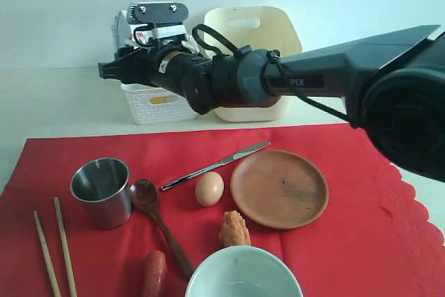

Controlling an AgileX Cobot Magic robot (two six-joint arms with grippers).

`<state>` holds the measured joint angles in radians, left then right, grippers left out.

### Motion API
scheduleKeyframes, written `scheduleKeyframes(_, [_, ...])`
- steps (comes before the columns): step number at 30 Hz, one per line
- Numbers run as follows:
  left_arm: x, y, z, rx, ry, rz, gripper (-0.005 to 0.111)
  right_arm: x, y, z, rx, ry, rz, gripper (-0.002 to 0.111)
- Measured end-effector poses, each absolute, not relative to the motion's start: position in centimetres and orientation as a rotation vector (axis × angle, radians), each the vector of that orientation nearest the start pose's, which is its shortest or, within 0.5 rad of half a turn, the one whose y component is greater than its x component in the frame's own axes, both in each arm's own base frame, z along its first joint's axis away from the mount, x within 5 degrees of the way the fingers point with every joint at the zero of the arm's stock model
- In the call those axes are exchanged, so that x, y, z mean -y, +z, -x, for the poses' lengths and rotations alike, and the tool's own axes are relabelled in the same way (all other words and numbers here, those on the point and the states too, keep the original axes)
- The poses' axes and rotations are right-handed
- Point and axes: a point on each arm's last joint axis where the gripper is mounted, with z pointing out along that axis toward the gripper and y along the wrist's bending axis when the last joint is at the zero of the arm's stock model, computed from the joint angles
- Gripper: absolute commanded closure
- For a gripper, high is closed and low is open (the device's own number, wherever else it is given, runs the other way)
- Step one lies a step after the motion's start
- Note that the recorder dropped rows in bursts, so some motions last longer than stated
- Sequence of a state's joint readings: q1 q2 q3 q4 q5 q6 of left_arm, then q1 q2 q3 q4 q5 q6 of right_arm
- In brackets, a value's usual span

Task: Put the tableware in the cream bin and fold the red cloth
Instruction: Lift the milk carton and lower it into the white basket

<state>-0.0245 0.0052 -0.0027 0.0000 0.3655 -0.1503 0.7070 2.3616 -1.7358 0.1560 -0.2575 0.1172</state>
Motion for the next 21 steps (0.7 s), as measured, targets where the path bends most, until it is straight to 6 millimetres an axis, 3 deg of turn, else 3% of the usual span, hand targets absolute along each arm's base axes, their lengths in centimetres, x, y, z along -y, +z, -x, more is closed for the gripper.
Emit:
scheduleKeyframes(7, [0.1,18.1,-5.3,-1.850,-0.122,0.117,0.107,-34.7,14.6,-42.8,-1.817,0.525,0.357,0.108])
scheduleKeyframes(10, [0.1,18.1,-5.3,-1.850,-0.122,0.117,0.107,-34.5,13.8,-43.1,-1.825,0.478,0.341,0.102])
scheduleKeyframes(14, [0.1,18.1,-5.3,-1.850,-0.122,0.117,0.107,-34.4,12.9,-43.2,-1.837,0.433,0.366,0.079])
scheduleKeyframes(18, [0.1,18.1,-5.3,-1.850,-0.122,0.117,0.107,-34.4,12.6,-43.2,-1.840,0.423,0.373,0.042])
scheduleKeyframes(21, [0.1,18.1,-5.3,-1.850,-0.122,0.117,0.107,-34.3,12.8,-43.3,-1.825,0.419,0.363,0.027])
